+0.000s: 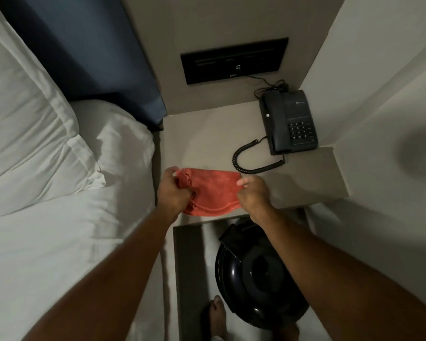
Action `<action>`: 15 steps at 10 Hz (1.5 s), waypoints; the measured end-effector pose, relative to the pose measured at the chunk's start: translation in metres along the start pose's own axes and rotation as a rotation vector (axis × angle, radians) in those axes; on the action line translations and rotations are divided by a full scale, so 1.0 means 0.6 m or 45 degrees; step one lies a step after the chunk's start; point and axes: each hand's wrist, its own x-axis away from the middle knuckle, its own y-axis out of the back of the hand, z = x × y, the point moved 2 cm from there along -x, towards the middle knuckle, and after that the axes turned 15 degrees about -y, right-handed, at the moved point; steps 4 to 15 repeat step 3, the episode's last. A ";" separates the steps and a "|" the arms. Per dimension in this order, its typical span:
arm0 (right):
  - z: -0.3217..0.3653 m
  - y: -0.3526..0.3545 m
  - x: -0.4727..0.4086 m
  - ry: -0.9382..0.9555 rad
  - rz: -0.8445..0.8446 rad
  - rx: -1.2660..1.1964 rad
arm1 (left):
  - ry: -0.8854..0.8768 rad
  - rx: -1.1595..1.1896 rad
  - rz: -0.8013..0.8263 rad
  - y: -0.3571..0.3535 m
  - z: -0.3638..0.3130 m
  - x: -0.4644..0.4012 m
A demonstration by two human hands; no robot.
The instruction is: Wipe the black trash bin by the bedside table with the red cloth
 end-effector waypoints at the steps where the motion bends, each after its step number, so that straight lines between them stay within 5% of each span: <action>1: -0.004 -0.021 -0.014 -0.050 0.038 0.018 | -0.192 -0.358 0.241 0.006 0.004 -0.014; 2: 0.000 -0.035 0.006 0.007 0.184 0.146 | -0.320 -0.656 0.316 0.012 0.000 -0.012; 3: 0.024 -0.021 0.035 0.193 0.032 0.281 | -0.528 -0.887 0.277 0.021 -0.049 0.010; 15: 0.024 -0.021 0.035 0.193 0.032 0.281 | -0.528 -0.887 0.277 0.021 -0.049 0.010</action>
